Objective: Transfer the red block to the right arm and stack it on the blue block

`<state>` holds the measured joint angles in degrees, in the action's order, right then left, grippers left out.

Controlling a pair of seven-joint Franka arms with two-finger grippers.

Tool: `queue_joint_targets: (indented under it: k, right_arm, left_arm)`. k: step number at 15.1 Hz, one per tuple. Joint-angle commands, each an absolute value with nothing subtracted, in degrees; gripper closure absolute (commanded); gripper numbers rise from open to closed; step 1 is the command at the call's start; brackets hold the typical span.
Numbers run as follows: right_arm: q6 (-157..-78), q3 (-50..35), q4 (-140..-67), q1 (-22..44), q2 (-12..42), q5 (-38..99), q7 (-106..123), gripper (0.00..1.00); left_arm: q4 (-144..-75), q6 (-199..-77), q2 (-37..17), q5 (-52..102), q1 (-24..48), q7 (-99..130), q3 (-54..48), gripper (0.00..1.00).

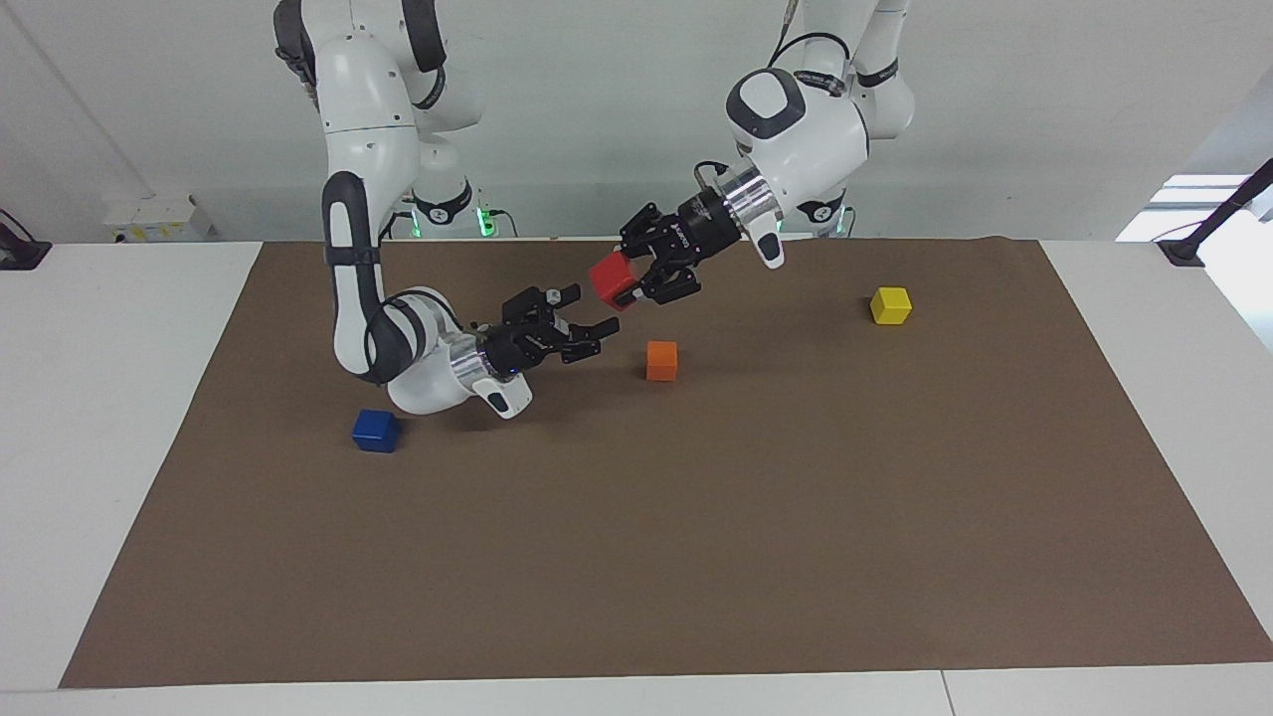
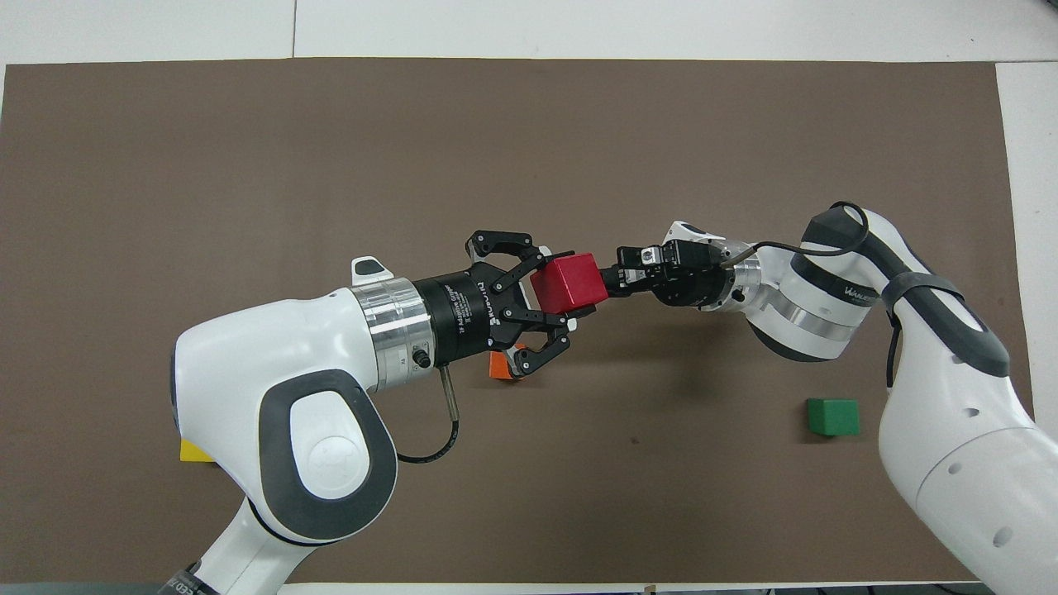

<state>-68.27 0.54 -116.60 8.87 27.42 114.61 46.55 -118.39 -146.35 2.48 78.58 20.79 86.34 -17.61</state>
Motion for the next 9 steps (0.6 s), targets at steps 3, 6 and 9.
queue_joint_targets:
  k: [3, 6, 9]
  right_arm:
    - [-70.13, 0.44, -116.37, 10.37, 27.69, 116.37, 48.95, 0.01]
    - [-70.66, 0.44, -116.37, 10.55, 27.77, 116.37, 49.22, 0.05]
    - [-71.27, 0.44, -116.37, 10.63, 27.69, 116.37, 49.39, 0.45]
  left_arm:
    - [-115.5, -149.06, -1.92, 74.72, 22.15, 86.4, -17.05, 1.0]
    - [-114.35, -149.32, -3.34, 74.18, 22.76, 86.31, -17.05, 1.0]
    - [-114.35, -150.03, -3.6, 74.18, 23.29, 86.22, -17.14, 1.0]
